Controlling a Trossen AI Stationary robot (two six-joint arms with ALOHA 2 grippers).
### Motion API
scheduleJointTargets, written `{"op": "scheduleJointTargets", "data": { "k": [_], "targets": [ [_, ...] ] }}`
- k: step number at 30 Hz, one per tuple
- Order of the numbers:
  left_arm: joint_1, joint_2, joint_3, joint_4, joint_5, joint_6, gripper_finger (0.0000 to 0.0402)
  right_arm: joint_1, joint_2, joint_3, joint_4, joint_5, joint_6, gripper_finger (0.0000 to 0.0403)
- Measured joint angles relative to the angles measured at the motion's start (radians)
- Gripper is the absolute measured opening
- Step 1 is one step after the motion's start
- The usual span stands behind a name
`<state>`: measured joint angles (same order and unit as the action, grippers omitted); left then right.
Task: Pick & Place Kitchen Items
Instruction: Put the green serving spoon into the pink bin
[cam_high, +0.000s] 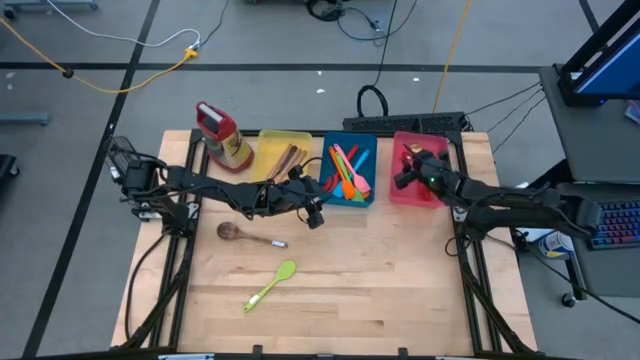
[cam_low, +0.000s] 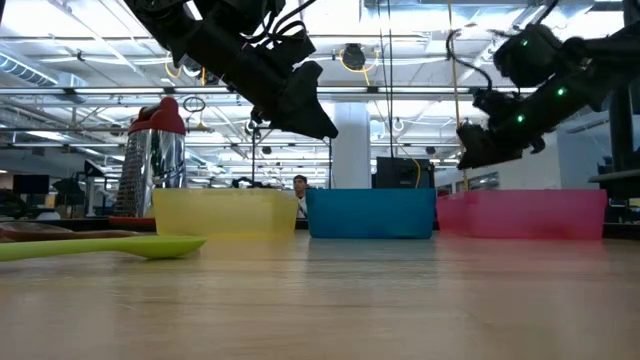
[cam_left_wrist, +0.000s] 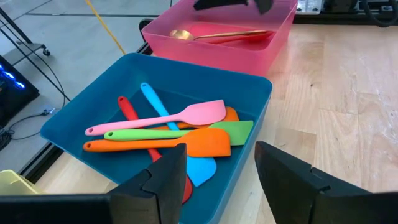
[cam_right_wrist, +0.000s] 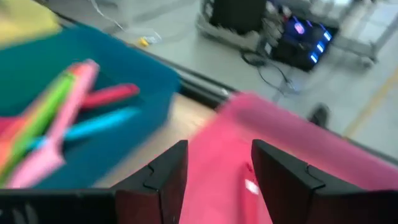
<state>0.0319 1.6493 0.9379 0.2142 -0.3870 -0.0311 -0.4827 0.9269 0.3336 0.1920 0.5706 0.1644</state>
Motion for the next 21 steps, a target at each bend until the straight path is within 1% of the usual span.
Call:
{"op": "scheduleJointTargets", "data": {
  "k": [6, 12, 17, 21],
  "targets": [
    [0.0, 0.0, 0.0, 0.0, 0.0, 0.0, 0.0196, 0.144, -0.056, 0.0, 0.118, -0.004, -0.053, 0.0174],
    [0.0, 0.0, 0.0, 0.0, 0.0, 0.0, 0.0196, 0.304, -0.062, 0.0, 0.244, -0.123, -0.11, 0.0174],
    [0.0, 0.0, 0.0, 0.0, 0.0, 0.0, 0.0196, 0.438, -0.059, 0.0, 0.296, -0.129, -0.16, 0.0174],
    [0.0, 0.0, 0.0, 0.0, 0.0, 0.0, 0.0196, 0.543, -0.026, 0.0, 0.367, -0.131, -0.173, 0.0174]
  ]
}}
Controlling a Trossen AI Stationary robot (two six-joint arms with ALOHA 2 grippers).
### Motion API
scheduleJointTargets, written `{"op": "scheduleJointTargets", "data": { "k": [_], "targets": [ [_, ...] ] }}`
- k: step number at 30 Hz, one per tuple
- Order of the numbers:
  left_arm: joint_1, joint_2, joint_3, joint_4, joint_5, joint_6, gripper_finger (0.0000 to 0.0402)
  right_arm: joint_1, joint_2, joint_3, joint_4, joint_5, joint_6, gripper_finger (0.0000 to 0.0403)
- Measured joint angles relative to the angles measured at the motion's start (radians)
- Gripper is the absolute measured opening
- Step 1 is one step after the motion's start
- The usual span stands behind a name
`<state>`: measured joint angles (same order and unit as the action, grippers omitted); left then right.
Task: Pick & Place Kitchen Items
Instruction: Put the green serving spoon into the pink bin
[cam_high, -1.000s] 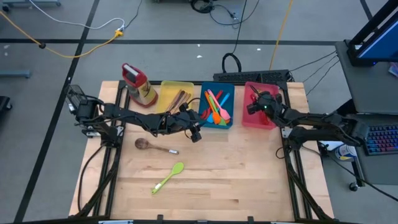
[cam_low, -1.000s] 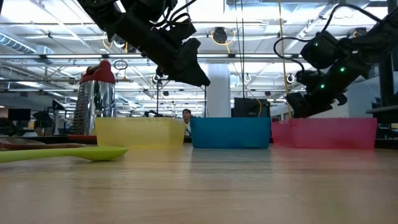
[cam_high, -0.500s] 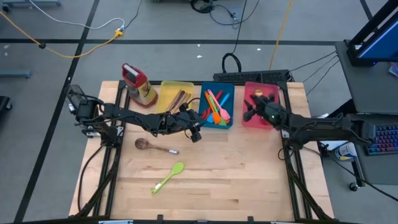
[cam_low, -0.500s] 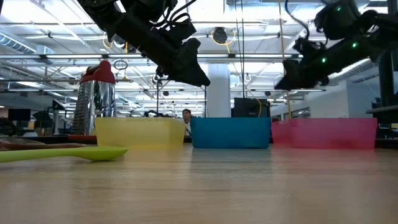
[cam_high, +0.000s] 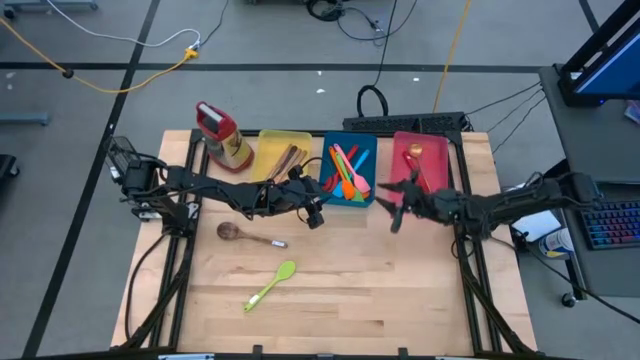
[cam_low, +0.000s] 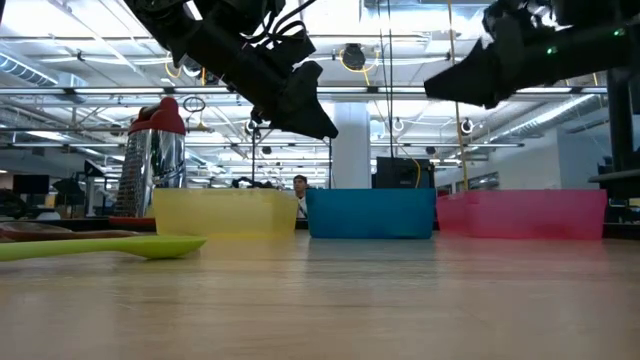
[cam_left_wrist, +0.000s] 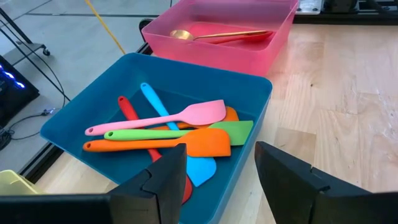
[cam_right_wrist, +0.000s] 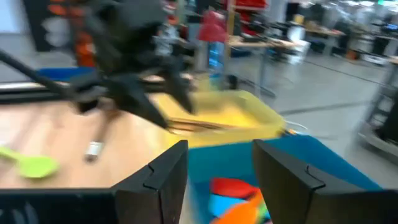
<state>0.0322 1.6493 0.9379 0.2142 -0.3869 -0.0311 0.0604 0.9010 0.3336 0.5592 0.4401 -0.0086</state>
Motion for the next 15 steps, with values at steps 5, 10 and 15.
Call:
{"op": "scheduleJointTargets", "data": {
  "k": [5, 10, 15],
  "targets": [
    [0.0, 0.0, 0.0, 0.0, 0.0, 0.0, 0.0196, 0.12, 0.103, 0.0, 0.152, 0.0, -0.008, 0.0174],
    [0.0, 0.0, 0.0, 0.0, 0.0, 0.0, 0.0196, 0.208, 0.248, 0.0, 0.34, 0.0, -0.011, 0.0174],
    [0.0, 0.0, 0.0, 0.0, 0.0, 0.0, 0.0196, 0.252, 0.373, 0.0, 0.518, 0.0, 0.006, 0.0174]
  ]
}}
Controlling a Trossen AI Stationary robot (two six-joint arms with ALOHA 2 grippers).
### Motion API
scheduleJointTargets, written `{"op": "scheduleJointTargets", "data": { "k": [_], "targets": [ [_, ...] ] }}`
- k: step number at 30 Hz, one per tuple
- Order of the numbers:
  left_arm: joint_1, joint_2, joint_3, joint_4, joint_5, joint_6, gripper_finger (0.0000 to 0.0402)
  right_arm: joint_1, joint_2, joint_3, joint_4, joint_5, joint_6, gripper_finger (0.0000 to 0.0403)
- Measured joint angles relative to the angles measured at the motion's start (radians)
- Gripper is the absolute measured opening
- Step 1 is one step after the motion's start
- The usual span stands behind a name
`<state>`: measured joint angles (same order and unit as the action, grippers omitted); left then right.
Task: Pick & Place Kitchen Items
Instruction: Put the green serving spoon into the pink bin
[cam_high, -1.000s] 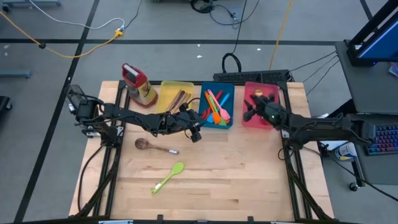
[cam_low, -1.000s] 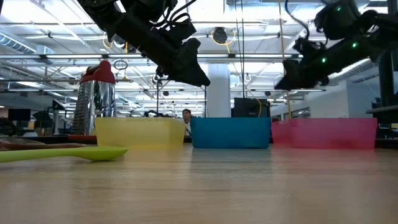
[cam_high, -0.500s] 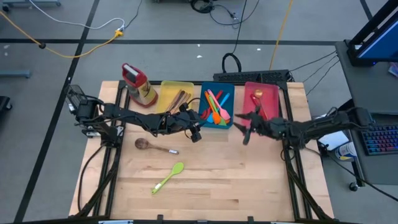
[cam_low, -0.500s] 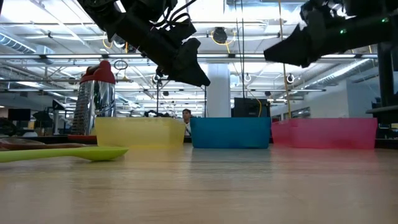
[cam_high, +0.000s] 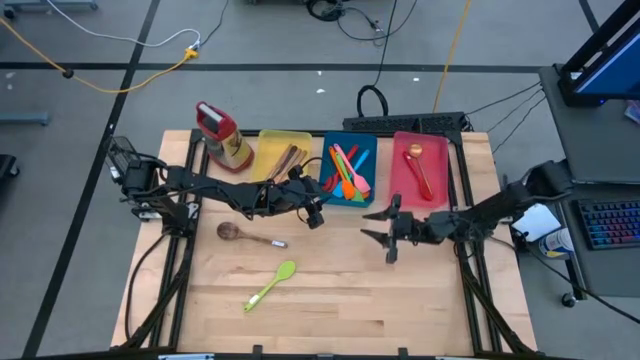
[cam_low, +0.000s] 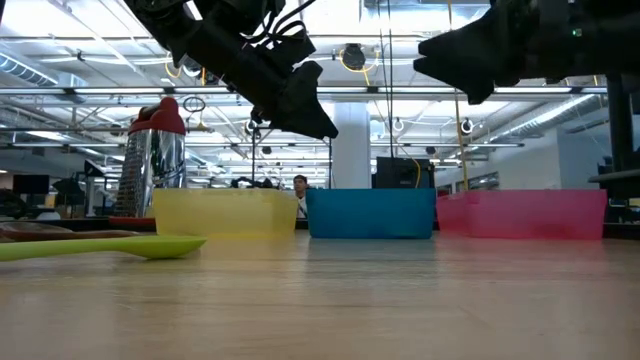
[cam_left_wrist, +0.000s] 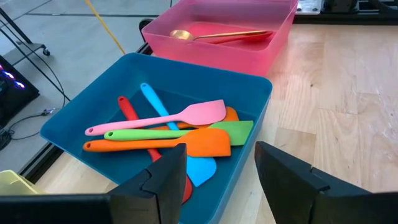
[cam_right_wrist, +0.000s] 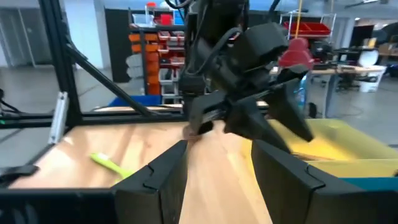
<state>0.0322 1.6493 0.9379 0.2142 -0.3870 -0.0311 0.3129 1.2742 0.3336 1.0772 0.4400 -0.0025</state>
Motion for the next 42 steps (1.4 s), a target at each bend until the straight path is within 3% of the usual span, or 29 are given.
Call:
{"op": "scheduleJointTargets", "data": {
  "k": [11, 25, 29, 39, 42],
  "targets": [
    [0.0, 0.0, 0.0, 0.067, 0.0, -0.008, 0.0196, 0.023, 0.16, 0.0, 0.028, 0.002, 0.12, 0.0174],
    [0.018, -0.001, 0.001, 0.079, -0.001, 0.058, 0.0196, 0.023, 0.185, 0.0, 0.016, 0.003, 0.119, 0.0174],
    [0.026, -0.001, 0.001, -0.064, 0.071, -0.009, 0.0196, 0.023, 0.185, 0.0, 0.0, 0.003, 0.123, 0.0174],
    [-0.03, -0.001, 0.001, -0.45, 0.44, -0.323, 0.0195, 0.023, 0.185, 0.0, -0.034, 0.003, 0.119, 0.0174],
    [-0.086, -0.001, 0.001, -0.523, 0.474, -0.423, 0.0195, 0.023, 0.185, 0.0, -0.035, 0.003, 0.113, 0.0174]
  ]
}}
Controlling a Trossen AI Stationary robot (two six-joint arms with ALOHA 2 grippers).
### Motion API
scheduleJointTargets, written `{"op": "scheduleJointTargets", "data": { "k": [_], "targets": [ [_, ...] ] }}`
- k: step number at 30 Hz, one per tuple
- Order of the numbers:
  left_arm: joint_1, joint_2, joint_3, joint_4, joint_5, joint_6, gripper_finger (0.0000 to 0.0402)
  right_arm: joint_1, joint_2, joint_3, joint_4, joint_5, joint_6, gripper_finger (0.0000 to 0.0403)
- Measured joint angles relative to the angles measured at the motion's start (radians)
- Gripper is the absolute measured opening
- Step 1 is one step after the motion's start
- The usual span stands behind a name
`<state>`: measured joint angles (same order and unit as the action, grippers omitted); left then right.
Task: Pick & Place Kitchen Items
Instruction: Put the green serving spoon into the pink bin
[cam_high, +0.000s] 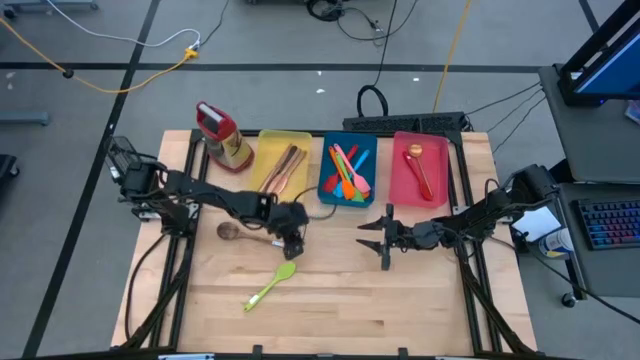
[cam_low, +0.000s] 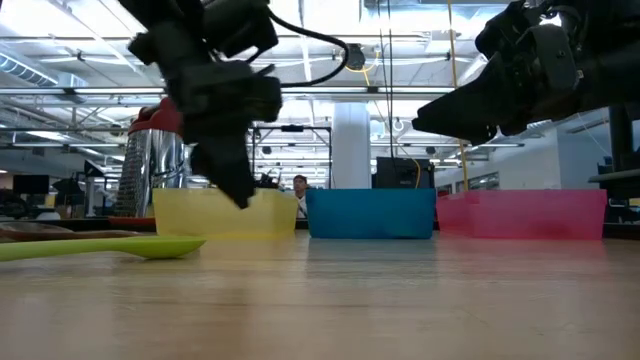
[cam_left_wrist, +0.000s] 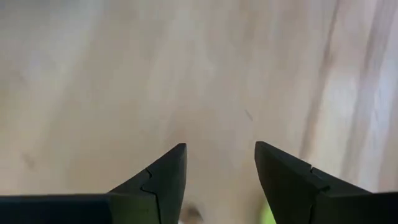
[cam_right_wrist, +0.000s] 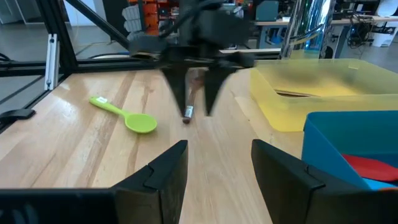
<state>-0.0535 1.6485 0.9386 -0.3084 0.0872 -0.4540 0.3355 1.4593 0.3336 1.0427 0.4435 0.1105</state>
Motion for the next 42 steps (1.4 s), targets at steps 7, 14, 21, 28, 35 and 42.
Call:
{"op": "scheduleJointTargets", "data": {
  "k": [7, 14, 21, 28, 35, 42],
  "targets": [
    [-0.163, 0.0, 0.0, -0.118, -0.044, -0.198, 0.0195, 0.0, 0.0, 0.0, 0.0, 0.0, -0.003, 0.0173],
    [-0.324, 0.0, 0.0, -0.185, -0.104, -0.403, 0.0195, 0.0, 0.0, 0.0, 0.0, 0.0, -0.003, 0.0174],
    [-0.459, 0.0, 0.0, -0.198, -0.192, -0.508, 0.0195, 0.0, 0.0, 0.0, 0.0, 0.0, -0.056, 0.0174],
    [-0.55, 0.001, 0.0, -0.199, -0.316, -0.596, 0.0195, 0.0, 0.0, 0.0, 0.0, 0.0, -0.133, 0.0173],
    [-0.578, 0.031, 0.0, -0.2, -0.36, -0.648, 0.0195, 0.0, 0.0, 0.0, 0.0, 0.0, -0.127, 0.0174],
    [-0.574, 0.111, 0.004, -0.209, -0.294, -0.586, 0.0195, 0.0, 0.0, 0.0, 0.002, 0.0, -0.131, 0.0174]
  ]
}}
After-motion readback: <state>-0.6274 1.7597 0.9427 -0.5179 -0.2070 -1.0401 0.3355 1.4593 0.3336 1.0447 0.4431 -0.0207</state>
